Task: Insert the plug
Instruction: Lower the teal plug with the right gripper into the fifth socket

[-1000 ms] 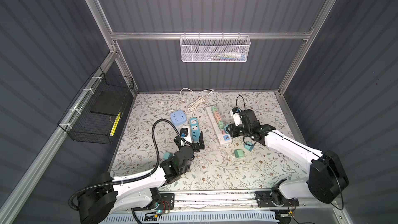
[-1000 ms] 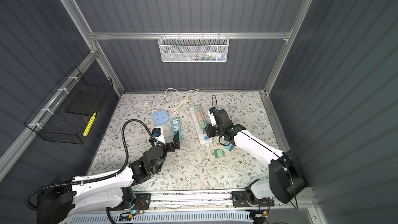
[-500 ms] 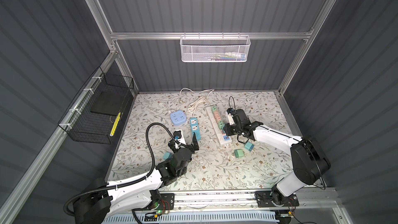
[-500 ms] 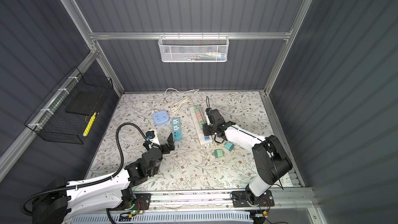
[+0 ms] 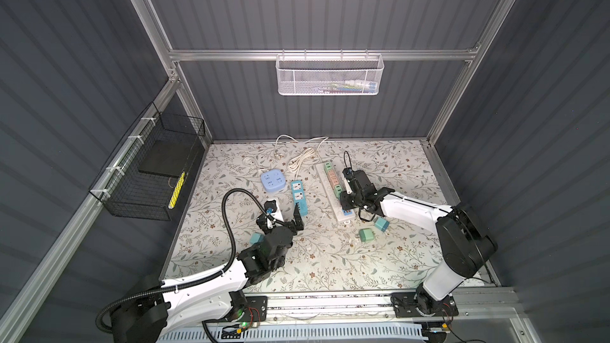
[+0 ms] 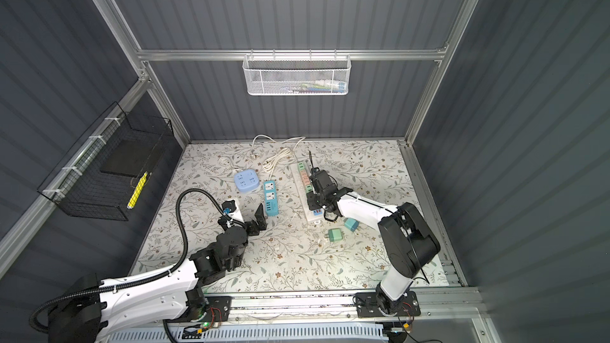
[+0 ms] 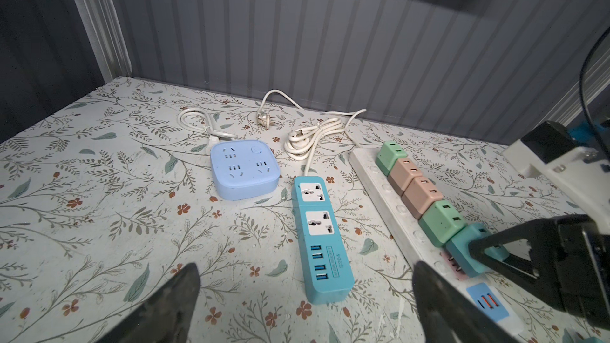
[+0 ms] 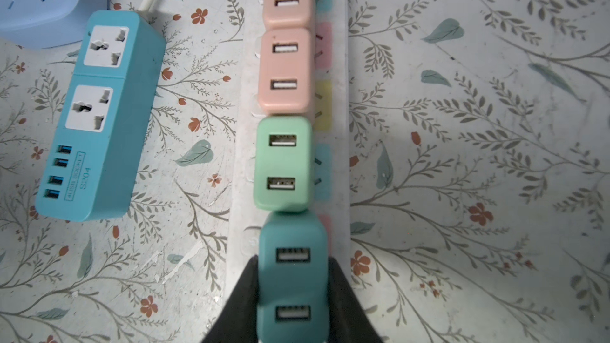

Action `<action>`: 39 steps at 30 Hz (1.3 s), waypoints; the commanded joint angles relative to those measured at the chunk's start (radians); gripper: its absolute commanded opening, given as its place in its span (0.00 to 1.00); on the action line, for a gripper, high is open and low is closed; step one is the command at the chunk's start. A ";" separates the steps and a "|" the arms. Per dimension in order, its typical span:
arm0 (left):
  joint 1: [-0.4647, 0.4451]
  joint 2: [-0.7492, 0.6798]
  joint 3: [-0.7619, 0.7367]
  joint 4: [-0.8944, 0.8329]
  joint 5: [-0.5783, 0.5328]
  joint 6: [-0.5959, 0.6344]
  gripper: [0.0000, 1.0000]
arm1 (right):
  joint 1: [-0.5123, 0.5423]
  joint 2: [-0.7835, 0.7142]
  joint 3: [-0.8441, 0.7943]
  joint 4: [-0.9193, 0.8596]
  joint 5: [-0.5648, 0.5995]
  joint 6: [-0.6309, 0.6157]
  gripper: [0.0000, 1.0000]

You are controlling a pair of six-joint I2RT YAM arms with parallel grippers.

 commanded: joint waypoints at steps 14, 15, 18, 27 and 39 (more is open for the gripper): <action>0.015 -0.020 0.002 -0.006 -0.004 -0.011 1.00 | 0.045 0.068 -0.019 -0.024 0.121 -0.013 0.27; 0.015 -0.024 0.005 -0.009 -0.005 -0.010 1.00 | 0.047 0.070 -0.021 -0.024 0.124 -0.013 0.27; 0.016 -0.033 0.003 -0.012 -0.004 -0.008 1.00 | 0.055 0.089 -0.034 -0.020 0.125 -0.007 0.27; 0.020 -0.055 -0.007 -0.026 -0.004 -0.008 1.00 | 0.063 0.147 -0.054 -0.025 0.132 0.023 0.29; 0.021 -0.063 0.011 -0.027 0.008 0.010 1.00 | 0.061 -0.013 0.017 -0.100 0.095 0.002 0.75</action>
